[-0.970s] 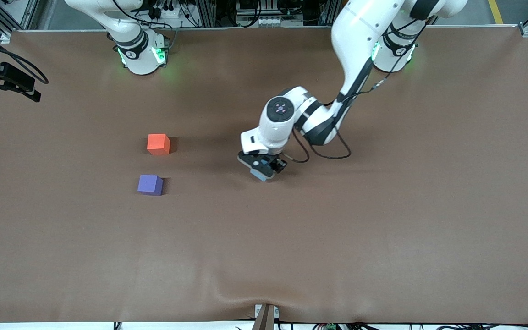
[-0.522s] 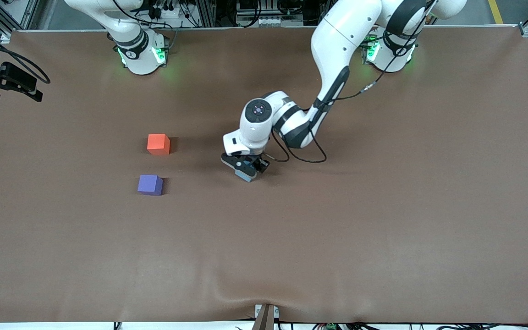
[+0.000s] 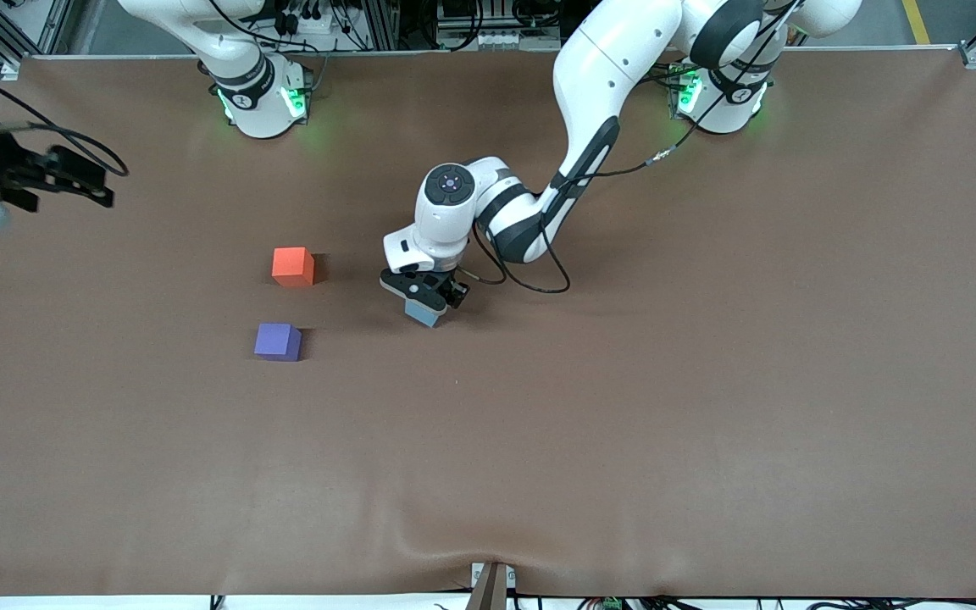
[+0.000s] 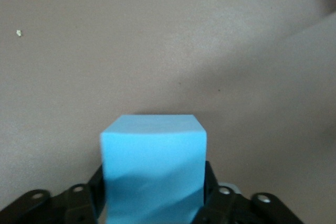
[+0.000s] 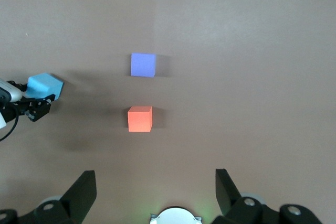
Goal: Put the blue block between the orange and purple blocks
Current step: 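Carry the light-blue cube with the left gripper toward the table middle, then release the blue cube with the left gripper while the right gripper approaches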
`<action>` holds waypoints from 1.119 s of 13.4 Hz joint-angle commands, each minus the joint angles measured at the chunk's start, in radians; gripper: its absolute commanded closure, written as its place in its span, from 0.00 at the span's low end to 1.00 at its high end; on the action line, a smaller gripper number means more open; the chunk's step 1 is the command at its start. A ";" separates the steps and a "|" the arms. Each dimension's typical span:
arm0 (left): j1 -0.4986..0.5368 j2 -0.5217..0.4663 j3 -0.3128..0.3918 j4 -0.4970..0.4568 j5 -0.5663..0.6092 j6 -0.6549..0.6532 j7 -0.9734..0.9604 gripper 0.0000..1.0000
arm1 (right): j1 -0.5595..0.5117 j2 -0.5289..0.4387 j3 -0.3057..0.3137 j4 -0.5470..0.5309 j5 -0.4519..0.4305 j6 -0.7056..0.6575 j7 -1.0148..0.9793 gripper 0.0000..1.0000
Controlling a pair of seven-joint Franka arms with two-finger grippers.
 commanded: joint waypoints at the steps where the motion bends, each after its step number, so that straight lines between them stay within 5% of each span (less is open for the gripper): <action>1: -0.009 -0.013 0.016 0.035 -0.006 -0.047 -0.035 0.00 | 0.026 0.040 -0.004 0.018 0.005 -0.001 0.015 0.00; 7: 0.101 -0.293 0.048 0.020 -0.012 -0.334 -0.111 0.00 | 0.204 0.092 -0.001 0.012 0.054 0.065 0.343 0.00; 10: 0.330 -0.453 0.046 -0.002 0.001 -0.662 -0.092 0.00 | 0.257 0.131 -0.001 -0.008 0.103 0.101 0.456 0.00; 15: 0.628 -0.595 0.043 0.001 0.000 -0.845 0.073 0.00 | 0.383 0.131 0.004 -0.145 0.110 0.280 0.717 0.00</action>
